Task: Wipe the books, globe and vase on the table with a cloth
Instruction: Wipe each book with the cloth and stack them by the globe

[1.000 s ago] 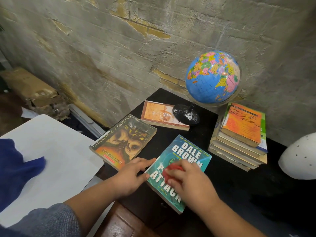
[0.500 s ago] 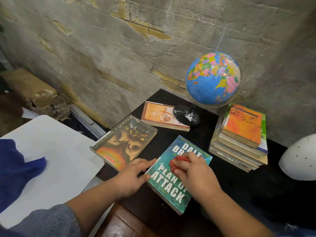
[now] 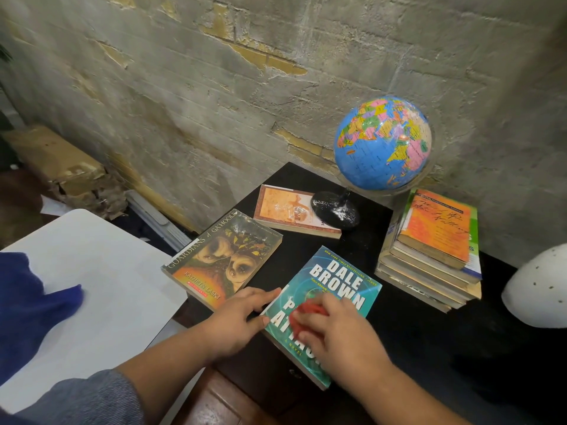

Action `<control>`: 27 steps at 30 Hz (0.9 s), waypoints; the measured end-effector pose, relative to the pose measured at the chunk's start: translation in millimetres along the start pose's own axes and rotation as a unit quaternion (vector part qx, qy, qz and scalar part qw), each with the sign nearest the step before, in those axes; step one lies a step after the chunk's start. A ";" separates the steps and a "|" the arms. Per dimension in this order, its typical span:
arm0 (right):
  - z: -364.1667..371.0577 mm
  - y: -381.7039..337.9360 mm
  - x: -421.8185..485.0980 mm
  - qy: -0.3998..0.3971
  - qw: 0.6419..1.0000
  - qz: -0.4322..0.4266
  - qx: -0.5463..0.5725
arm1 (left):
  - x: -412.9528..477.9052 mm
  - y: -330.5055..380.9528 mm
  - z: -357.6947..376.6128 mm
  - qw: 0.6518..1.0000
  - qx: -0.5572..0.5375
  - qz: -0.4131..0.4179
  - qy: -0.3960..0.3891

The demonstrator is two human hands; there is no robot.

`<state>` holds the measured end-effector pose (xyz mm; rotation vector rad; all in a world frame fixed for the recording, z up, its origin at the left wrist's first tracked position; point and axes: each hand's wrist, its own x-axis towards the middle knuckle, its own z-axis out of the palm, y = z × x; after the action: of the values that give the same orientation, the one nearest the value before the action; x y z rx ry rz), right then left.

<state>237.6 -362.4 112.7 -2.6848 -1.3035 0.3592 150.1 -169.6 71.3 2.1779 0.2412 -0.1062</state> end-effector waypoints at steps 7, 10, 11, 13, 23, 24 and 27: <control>1.3 -2.7 26.1 0.035 0.999 0.021 0.022 | 1.1 -0.1 -0.8 1.000 -0.012 -0.008 -0.011; -3.3 10.6 20.5 0.037 0.997 0.066 -0.001 | 0.6 0.6 -0.4 1.000 -0.014 -0.012 -0.011; -2.7 7.6 14.6 0.022 0.998 0.057 -0.006 | 0.5 0.1 -0.3 1.000 -0.011 -0.010 -0.008; 0.9 -7.4 4.3 -0.002 1.000 0.003 -0.013 | 0.5 -0.2 0.2 1.000 -0.012 -0.005 -0.003; -8.7 49.3 53.8 0.081 0.984 0.160 -0.014 | -0.6 2.2 -2.3 1.000 -0.001 -0.011 -0.002; -7.4 47.9 48.0 0.078 0.984 0.160 -0.023 | -0.9 1.9 -1.7 1.000 0.002 -0.008 0.002; -0.3 16.9 25.7 0.054 0.995 0.074 -0.025 | -0.8 1.4 -0.6 1.000 -0.001 -0.006 0.010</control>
<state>265.8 -352.6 105.2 -2.8072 -1.1016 0.1951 149.6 -170.1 72.9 2.1764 0.2642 -0.0910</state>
